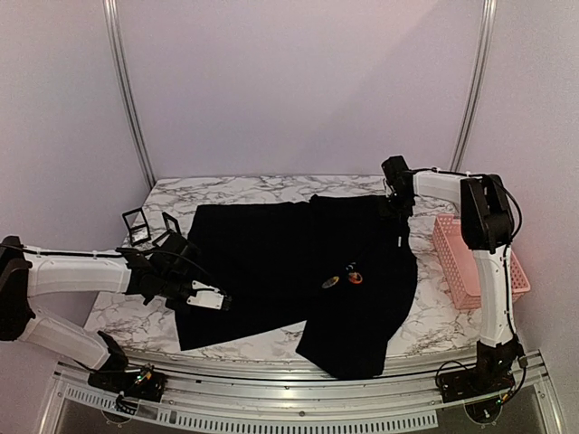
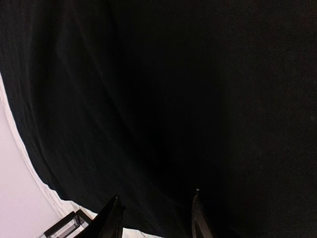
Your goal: Pin the brooch onto the clothing
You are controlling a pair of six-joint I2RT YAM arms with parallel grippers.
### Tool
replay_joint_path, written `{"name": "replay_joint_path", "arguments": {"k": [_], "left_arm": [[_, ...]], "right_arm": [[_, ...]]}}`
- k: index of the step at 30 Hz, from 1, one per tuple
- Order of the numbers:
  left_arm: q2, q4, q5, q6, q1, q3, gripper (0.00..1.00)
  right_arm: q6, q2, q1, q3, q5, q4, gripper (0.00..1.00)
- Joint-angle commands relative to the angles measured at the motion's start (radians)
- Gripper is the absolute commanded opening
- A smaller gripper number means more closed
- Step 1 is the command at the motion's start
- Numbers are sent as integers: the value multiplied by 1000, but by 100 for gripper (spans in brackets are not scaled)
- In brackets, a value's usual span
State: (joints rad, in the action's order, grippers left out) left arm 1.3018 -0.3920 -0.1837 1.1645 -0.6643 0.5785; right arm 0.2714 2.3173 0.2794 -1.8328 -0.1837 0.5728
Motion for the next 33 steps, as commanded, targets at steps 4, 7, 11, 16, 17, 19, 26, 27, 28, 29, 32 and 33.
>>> {"name": "replay_joint_path", "arguments": {"k": [4,7,11,16,17,19,26,27,28,29,32,33], "left_arm": [[17,-14,-41,364,194,-153,49],[31,-20,-37,361,225,-121,50],[-20,-244,173,277,222,90,60],[97,-233,294,-124,186,433,65],[135,-201,265,-211,191,480,64],[193,-135,208,-260,199,532,61],[531,-213,74,-463,288,891,53],[605,-250,36,-485,295,972,51],[672,-282,3,-504,300,1044,49],[731,-299,-34,-519,303,1100,49],[863,-291,-114,-538,303,1206,48],[899,-280,-133,-541,303,1230,48]], "right_arm": [[-169,335,-95,-468,-84,156,41],[-220,336,-112,-474,-64,74,42],[-302,247,-93,-462,-23,53,42],[-345,25,-2,-350,-43,27,42],[-336,-49,23,-277,-48,15,42],[-308,-158,81,-125,-46,-4,41],[-49,-497,331,364,93,85,23],[22,-533,370,414,111,104,21],[63,-548,406,460,125,122,16],[118,-565,440,499,134,147,12],[294,-579,506,611,152,221,0],[336,-584,514,659,159,227,0]]}}
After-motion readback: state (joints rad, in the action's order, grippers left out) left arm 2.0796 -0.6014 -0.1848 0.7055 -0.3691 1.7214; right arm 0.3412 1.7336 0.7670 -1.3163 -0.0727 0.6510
